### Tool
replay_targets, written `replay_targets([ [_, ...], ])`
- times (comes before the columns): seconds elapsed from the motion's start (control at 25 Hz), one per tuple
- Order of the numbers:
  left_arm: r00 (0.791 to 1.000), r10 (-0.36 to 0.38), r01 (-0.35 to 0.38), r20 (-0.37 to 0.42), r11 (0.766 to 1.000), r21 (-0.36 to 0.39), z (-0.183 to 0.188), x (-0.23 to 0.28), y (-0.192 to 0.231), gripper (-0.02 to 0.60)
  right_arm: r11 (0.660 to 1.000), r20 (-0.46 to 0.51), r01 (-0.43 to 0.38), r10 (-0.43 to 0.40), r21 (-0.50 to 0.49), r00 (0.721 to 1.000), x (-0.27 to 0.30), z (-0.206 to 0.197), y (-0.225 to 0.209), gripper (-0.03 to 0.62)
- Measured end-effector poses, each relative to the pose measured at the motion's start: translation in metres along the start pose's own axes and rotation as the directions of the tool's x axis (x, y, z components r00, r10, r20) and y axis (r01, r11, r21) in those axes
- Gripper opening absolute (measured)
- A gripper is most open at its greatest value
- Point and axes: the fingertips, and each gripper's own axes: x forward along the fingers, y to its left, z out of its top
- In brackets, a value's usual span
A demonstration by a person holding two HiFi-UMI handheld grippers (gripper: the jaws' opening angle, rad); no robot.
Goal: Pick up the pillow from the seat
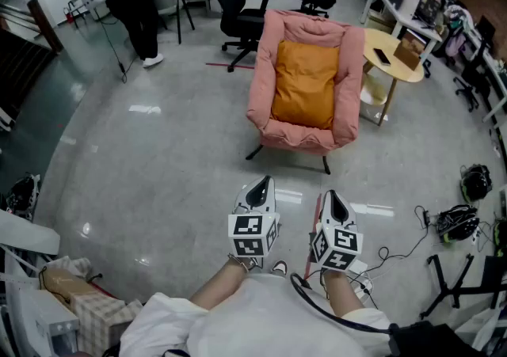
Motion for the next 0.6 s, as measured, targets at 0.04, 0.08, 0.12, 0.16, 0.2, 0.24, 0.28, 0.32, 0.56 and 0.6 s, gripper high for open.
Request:
replay_targets([
  [0.04, 1.0, -0.001, 0.001, 0.0, 1.0, 0.003, 0.0, 0.001, 0.002, 0.008, 1.0, 0.001, 0.001, -0.001, -0.002, 1.0, 0.001, 0.0, 0.002, 0.026],
  [0.08, 1.0, -0.003, 0.003, 0.001, 1.0, 0.005, 0.001, 0.001, 0.005, 0.009, 1.0, 0.003, 0.001, -0.001, -0.005, 1.0, 0.003, 0.001, 0.004, 0.026],
  [0.12, 1.0, -0.004, 0.004, 0.0, 1.0, 0.008, 0.001, 0.001, 0.007, 0.008, 1.0, 0.004, 0.002, -0.002, -0.008, 1.0, 0.004, 0.001, 0.007, 0.026],
  [0.16, 1.0, -0.006, 0.006, -0.001, 1.0, 0.011, 0.002, 0.001, 0.009, 0.009, 1.0, 0.005, 0.002, -0.002, -0.012, 1.0, 0.005, 0.001, 0.01, 0.026],
  [0.2, 1.0, -0.009, 0.009, -0.002, 1.0, 0.014, 0.002, 0.001, 0.012, 0.008, 1.0, 0.006, 0.004, -0.004, -0.014, 1.0, 0.006, 0.002, 0.013, 0.026],
  [0.24, 1.0, -0.012, 0.012, -0.004, 1.0, 0.018, 0.002, 0.001, 0.014, 0.008, 1.0, 0.006, 0.006, -0.006, -0.016, 1.0, 0.007, 0.002, 0.015, 0.026],
  [0.28, 1.0, -0.016, 0.016, -0.006, 1.0, 0.023, 0.003, 0.002, 0.016, 0.009, 1.0, 0.006, 0.009, -0.009, -0.016, 1.0, 0.009, 0.003, 0.018, 0.026],
  [0.32, 1.0, -0.021, 0.021, -0.009, 0.999, 0.028, 0.003, 0.003, 0.018, 0.008, 1.0, 0.007, 0.012, -0.012, -0.016, 1.0, 0.011, 0.003, 0.02, 0.026],
  [0.56, 0.999, -0.051, 0.052, -0.006, 0.998, 0.046, 0.008, 0.011, 0.03, 0.008, 1.0, 0.038, 0.028, -0.028, -0.009, 0.999, 0.018, 0.008, 0.034, 0.026],
  [0.6, 0.998, -0.055, 0.055, -0.008, 0.997, 0.048, 0.007, 0.013, 0.032, 0.008, 0.999, 0.037, 0.032, -0.032, -0.006, 0.999, 0.018, 0.008, 0.034, 0.028],
])
